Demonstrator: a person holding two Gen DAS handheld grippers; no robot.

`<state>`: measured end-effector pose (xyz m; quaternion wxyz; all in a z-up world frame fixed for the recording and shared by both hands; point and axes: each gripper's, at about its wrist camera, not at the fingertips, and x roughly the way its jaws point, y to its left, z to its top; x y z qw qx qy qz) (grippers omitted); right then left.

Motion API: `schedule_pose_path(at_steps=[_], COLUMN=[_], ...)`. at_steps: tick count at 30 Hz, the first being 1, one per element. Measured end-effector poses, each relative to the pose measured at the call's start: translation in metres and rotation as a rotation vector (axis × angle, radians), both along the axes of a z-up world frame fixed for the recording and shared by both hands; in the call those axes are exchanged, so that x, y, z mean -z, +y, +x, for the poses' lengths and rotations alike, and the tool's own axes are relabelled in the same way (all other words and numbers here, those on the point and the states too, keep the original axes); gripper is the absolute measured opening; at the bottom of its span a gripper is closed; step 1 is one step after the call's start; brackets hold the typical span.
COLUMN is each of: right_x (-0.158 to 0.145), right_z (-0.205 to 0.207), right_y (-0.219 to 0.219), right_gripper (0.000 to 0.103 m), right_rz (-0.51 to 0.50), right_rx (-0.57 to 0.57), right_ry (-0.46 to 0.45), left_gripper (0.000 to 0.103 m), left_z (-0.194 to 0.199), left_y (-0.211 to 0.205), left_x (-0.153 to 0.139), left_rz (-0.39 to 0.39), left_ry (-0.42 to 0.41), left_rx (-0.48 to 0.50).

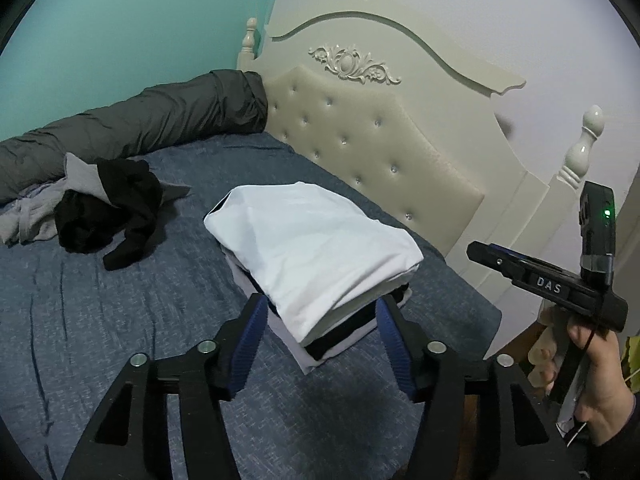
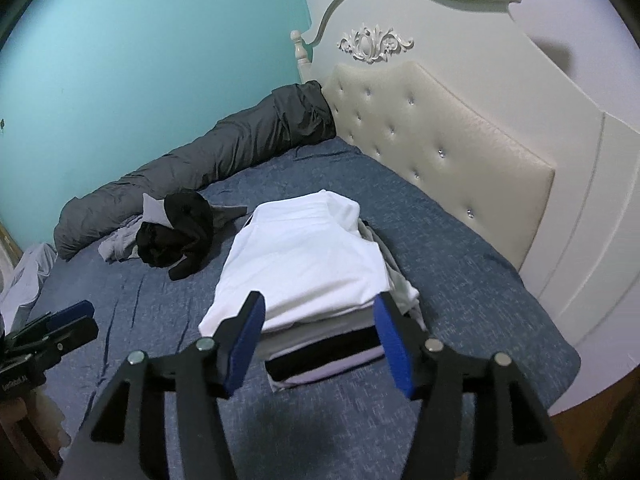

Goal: Fold clothes

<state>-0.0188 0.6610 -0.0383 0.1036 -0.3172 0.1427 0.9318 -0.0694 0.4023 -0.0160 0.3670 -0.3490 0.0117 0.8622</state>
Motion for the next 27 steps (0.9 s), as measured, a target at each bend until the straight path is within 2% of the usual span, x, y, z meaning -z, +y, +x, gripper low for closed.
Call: schedule_pose_path(at_steps=[4,6,10,14,17,27], right_x=[-0.007,-0.01,-0.015,-0.018,-0.02,-0.028], right_z=[0.016,0.023,0.037,0.052,0.061,0.089], right_y=[-0.012,-0.018,-0.029,-0.042,-0.051,-0.087], right_gripper=[0.06,0.062,0.067,0.077,0.078,0.093], right_rz=[0.017,0.017,0.017,0.023,0.024,0.048], right_rx=[0.009,0.011,0.019,0.03,0.034,0.049], right_ry=[0.014,0.021,0.032,0.042,0.044,0.07], left_gripper=[0.069,0.075,0.081,0.091,0.1,0.103], left_z=[0.011,0.017,0.027,0.035,0.04,0.064], left_y=[-0.009,-0.013,-0.024,-0.037,-0.045,-0.072], left_x=[-0.005,-0.008,-0.013,-0.017,-0.019,-0.027], left_rz=[-0.001,0.002,0.007,0.017,0.018,0.036], left_ry=[0.011,0.019,0.035,0.047,0.058,0.087], left_rx=[-0.002,-0.004,-0.018,-0.035,-0.039,-0.033])
